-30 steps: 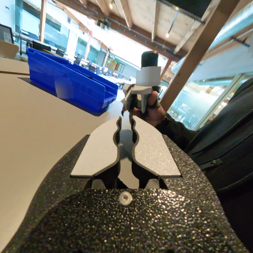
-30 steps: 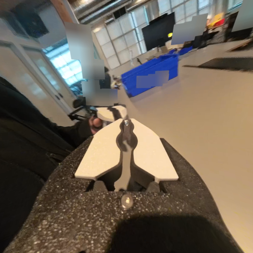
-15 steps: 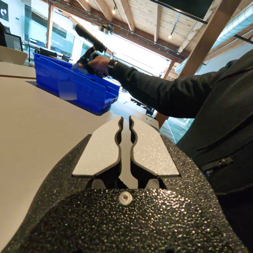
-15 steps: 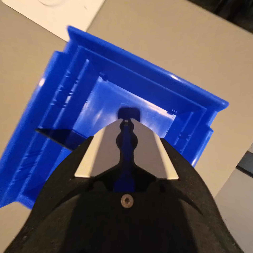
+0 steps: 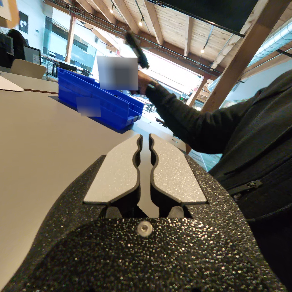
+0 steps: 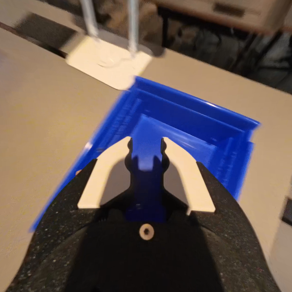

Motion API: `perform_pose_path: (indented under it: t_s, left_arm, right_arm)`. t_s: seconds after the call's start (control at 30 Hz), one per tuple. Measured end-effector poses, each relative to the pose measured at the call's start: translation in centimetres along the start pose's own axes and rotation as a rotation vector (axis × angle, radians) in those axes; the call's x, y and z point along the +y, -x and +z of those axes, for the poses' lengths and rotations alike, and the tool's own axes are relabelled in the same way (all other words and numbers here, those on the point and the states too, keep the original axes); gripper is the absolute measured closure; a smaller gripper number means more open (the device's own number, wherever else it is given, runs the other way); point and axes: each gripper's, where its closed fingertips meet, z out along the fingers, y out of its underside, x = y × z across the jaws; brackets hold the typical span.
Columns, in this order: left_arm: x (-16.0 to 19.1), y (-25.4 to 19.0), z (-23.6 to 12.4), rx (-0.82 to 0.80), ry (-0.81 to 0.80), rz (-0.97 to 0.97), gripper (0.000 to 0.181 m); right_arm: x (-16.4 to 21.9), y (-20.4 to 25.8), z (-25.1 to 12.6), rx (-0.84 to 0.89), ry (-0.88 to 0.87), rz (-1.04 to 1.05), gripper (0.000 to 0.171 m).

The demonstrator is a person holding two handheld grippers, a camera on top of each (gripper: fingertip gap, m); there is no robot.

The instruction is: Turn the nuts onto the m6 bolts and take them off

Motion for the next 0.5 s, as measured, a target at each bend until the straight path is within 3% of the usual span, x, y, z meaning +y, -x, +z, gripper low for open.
perform_pose_path:
  t_s: [0.13, 0.3, 0.4, 0.5]
  left_arm:
    - [-0.8, 2.0, -1.5, -0.100, 0.008, 0.076, 0.174]
    - [-1.5, 6.0, -4.1, -0.322, 0.182, 0.264, 0.172]
    - [-4.4, 8.1, -6.3, -0.458, 0.261, 0.366, 0.170]
    - [-10.4, 11.1, -10.9, -0.681, 0.309, 0.459, 0.168]
  right_arm:
    - [1.0, 15.1, -5.4, -0.295, -0.150, -0.236, 0.139]
    - [9.4, 31.9, -6.2, -0.625, -0.118, -0.410, 0.142]
    - [14.2, 36.6, -3.9, -0.743, -0.044, -0.344, 0.140]
    - [16.4, 37.8, -1.8, -0.768, -0.021, -0.235, 0.141]
